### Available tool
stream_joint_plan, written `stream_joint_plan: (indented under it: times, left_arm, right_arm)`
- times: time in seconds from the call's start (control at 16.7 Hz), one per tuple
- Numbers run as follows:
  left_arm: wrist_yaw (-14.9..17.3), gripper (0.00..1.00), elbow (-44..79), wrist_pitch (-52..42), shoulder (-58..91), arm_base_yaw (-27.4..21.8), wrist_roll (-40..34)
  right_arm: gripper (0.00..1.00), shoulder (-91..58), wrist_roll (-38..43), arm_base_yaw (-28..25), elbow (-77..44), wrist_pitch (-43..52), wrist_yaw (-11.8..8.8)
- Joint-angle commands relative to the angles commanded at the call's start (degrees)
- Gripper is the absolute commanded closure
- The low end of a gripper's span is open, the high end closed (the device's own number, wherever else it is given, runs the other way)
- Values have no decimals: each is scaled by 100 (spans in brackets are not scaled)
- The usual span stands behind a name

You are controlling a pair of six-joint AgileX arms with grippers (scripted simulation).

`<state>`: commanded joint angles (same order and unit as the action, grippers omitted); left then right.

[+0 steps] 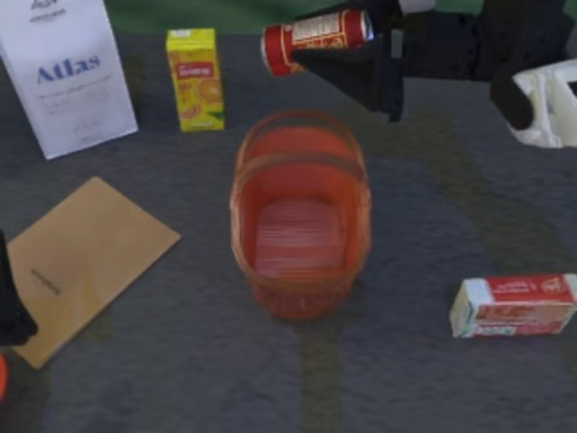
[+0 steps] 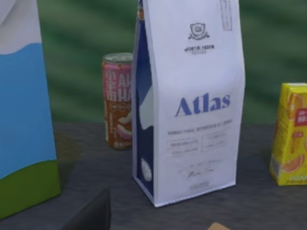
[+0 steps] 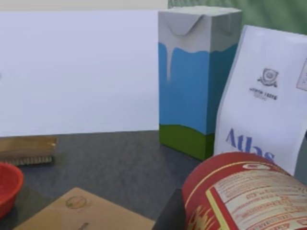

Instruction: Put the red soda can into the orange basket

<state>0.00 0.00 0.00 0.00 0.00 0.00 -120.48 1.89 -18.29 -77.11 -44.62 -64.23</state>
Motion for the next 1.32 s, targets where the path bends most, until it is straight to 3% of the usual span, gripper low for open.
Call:
stream_joint_plan:
  times: [0.36, 0.66, 1.32]
  left_arm:
    - [0, 0, 0, 0, 0, 0, 0]
    - [0, 0, 0, 0, 0, 0, 0]
    - [0, 0, 0, 0, 0, 0, 0]
  right_arm:
    - [100, -950, -22, -47, 428, -1441, 13]
    - [100, -1089, -21, -56, 504, -1598, 17]
    - [17, -1089, -21, -56, 504, -1598, 17]
